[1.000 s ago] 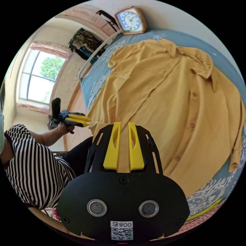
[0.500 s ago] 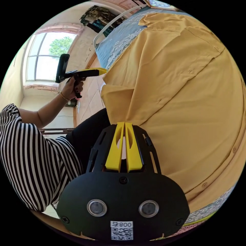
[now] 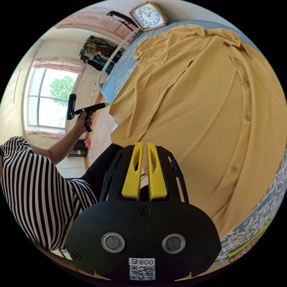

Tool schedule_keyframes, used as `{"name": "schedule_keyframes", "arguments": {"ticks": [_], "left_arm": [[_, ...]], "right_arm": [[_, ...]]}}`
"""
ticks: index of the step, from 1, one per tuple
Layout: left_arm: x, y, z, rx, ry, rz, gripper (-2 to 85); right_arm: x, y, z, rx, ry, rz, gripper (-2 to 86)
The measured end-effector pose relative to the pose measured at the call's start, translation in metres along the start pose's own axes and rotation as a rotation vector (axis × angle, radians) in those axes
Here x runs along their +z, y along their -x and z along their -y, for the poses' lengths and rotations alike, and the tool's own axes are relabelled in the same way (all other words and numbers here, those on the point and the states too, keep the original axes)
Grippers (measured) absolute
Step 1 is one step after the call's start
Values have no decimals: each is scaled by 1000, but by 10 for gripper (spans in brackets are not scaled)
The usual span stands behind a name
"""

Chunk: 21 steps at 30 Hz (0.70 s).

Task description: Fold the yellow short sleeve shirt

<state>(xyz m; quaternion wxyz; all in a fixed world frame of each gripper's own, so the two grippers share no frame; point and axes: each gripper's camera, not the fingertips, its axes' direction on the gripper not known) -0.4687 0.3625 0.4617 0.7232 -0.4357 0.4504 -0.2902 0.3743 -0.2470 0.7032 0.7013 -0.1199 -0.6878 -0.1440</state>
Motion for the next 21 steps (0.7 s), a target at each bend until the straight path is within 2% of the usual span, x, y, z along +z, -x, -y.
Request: {"name": "schedule_keyframes", "arguments": {"ticks": [3,5,11,13,15,21], "left_arm": [[-24,-21,14,52,-122,-2,71],[-34,-55,39,172,-185,-106,78],[19,-175,134,457,-88,-430,84],[40,-212,165,495,-57,-454,84],[60,-241,197,497,-13,-502,85],[108,-284,290,327,79,-565,86]], "right_arm": [[-30,-7,-22,109,-91,-180,79],[-39,-12,-38,195,-122,-298,69],[-15,-5,-47,276,-80,-470,38],[-5,2,-46,279,-58,-542,37],[2,8,-46,281,-43,-589,42],[10,24,-53,266,-73,-593,33]]}}
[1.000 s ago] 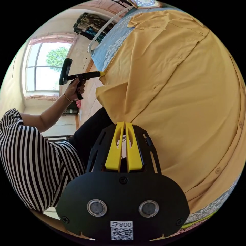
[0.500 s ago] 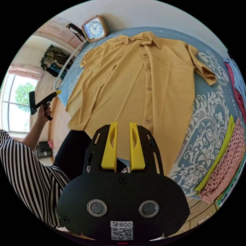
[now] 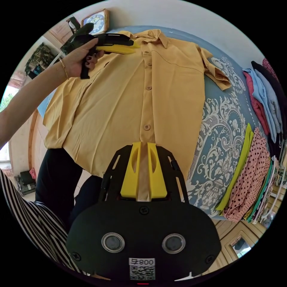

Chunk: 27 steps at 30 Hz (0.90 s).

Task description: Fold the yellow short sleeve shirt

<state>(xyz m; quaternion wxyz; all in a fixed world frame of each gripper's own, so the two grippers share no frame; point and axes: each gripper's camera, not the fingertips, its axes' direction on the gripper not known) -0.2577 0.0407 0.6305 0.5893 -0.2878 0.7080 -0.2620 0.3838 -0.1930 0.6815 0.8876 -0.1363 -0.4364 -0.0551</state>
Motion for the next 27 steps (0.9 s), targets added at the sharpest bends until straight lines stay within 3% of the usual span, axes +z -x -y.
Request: {"name": "schedule_keyframes", "arguments": {"ticks": [11,27], "left_arm": [[13,-4,85,-88,22,21,20],[7,-29,154,-121,17,-39,24]], "right_arm": [[-21,-2,-18,43,-17,132,5],[-72,-27,-54,123,-55,340,2]]}}
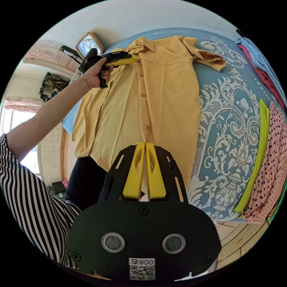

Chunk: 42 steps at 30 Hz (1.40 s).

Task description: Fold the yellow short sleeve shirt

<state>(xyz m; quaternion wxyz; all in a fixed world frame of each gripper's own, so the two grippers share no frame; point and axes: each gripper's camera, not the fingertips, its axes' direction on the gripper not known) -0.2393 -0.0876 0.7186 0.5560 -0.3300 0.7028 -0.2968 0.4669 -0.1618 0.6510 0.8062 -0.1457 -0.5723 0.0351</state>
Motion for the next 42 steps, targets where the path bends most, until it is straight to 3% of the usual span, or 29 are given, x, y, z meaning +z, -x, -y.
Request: {"name": "schedule_keyframes", "arguments": {"ticks": [6,12,17,24,29,32,37,42], "left_arm": [[6,-8,18,-51,7,-18,11],[-18,-43,41,51,-39,-60,5],[-51,-75,58,164,-63,18,4],[-46,-57,56,113,8,189,4],[-46,-49,31,58,-19,-8,4],[-54,-66,18,128,-26,31,4],[-36,-69,18,175,13,211,6],[-15,-42,21,75,-3,219,12]], "right_arm": [[-25,7,-9,-22,-4,63,2],[-67,37,-11,-126,-57,253,2],[-90,81,1,-282,-71,359,2],[-72,109,13,-345,46,458,2],[-104,127,1,-431,89,544,2],[-126,131,-9,-466,126,554,3],[-111,120,5,-386,180,552,7],[-71,117,21,-312,267,612,20]]}}
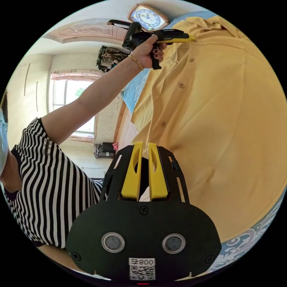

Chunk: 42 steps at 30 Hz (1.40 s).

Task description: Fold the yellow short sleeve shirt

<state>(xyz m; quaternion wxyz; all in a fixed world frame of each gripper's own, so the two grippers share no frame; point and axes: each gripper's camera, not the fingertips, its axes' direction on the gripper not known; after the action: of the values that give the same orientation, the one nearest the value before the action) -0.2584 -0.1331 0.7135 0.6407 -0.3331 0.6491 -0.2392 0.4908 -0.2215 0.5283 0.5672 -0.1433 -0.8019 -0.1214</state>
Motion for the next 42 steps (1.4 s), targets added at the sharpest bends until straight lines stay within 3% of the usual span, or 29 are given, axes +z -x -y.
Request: {"name": "schedule_keyframes", "arguments": {"ticks": [9,15,19,22,28,35,42], "left_arm": [[-3,-44,-11,193,-161,153,73],[66,-121,20,489,-35,261,72],[95,-127,49,441,-43,437,24],[79,-107,62,334,-144,423,19],[59,-50,74,148,-184,222,52],[23,-66,40,258,-360,9,88],[115,-142,38,436,-18,-370,97]], "right_arm": [[-30,22,-3,2,-84,5,19],[-66,41,21,-5,-203,-146,9],[-95,48,46,2,-264,-328,4],[-115,50,64,23,-324,-495,3],[-115,35,86,133,-303,-599,9],[-188,50,46,226,-592,-802,56],[-244,20,30,406,-713,-895,75]]}}
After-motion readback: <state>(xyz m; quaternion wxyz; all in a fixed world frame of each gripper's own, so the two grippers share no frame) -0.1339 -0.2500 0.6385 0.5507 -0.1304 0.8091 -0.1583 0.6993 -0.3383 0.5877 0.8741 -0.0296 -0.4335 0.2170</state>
